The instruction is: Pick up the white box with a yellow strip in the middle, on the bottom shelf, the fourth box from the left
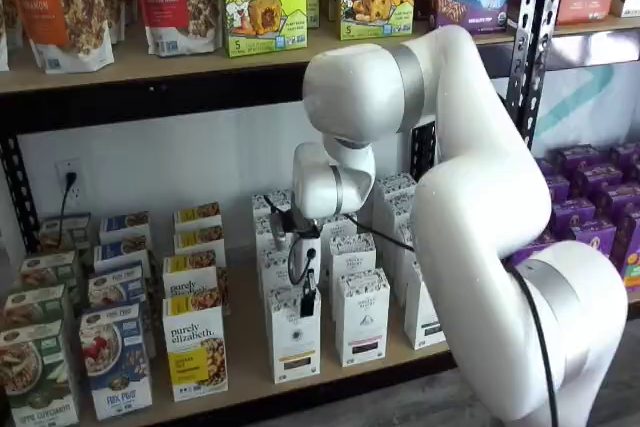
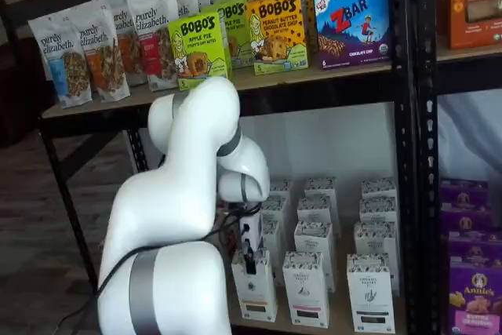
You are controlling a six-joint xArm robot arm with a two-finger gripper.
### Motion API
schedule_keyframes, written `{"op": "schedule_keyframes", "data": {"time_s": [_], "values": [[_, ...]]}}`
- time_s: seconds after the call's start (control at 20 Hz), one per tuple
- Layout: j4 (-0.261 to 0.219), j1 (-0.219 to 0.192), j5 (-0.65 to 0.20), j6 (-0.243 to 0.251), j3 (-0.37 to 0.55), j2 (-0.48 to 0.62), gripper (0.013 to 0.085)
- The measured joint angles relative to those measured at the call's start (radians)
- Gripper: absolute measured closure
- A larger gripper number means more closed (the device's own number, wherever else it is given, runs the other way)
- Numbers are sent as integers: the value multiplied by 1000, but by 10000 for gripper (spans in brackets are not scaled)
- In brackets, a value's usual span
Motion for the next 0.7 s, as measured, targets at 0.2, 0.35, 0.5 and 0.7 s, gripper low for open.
{"op": "schedule_keyframes", "data": {"time_s": [0.2, 0.35, 0.5, 0.7], "values": [[-10, -1, 27, 9, -31, 21, 130], [-12, 0, 33, 12, -42, 30, 130], [-17, 2, 25, 17, -46, 37, 130], [-23, 3, 12, 22, -47, 44, 130]]}}
